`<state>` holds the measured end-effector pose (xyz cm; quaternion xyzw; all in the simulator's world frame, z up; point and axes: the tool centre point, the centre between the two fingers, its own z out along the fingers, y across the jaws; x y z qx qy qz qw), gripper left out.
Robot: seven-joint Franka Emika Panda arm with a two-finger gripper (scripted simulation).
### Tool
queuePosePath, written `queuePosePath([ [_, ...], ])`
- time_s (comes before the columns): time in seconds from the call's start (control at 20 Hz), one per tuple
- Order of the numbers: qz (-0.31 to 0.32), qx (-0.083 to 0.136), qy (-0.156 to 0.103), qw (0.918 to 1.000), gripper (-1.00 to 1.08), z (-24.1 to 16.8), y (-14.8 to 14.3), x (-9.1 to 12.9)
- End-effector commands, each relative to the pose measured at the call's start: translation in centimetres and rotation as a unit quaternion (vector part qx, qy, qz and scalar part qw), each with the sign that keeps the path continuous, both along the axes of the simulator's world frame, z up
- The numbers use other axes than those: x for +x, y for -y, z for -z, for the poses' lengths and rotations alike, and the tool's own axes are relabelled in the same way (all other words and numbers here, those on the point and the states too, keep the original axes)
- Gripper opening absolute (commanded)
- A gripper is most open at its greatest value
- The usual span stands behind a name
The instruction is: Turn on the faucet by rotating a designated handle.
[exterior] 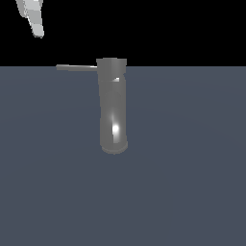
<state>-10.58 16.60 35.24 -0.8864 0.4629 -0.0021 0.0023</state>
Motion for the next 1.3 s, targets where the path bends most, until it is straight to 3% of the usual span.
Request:
queuePosePath([
  [0.0, 0.026, 0.001, 0.0, 0.9997, -1.0, 0.7, -0.3, 1.1],
  [0.45, 0.115, 0.001, -0.001, 0.9934, -1.0, 3.0, -0.8, 5.3],
  [1.25, 0.242, 0.0, -0.003, 0.9703, -1.0, 6.3, -0.1, 11.3],
])
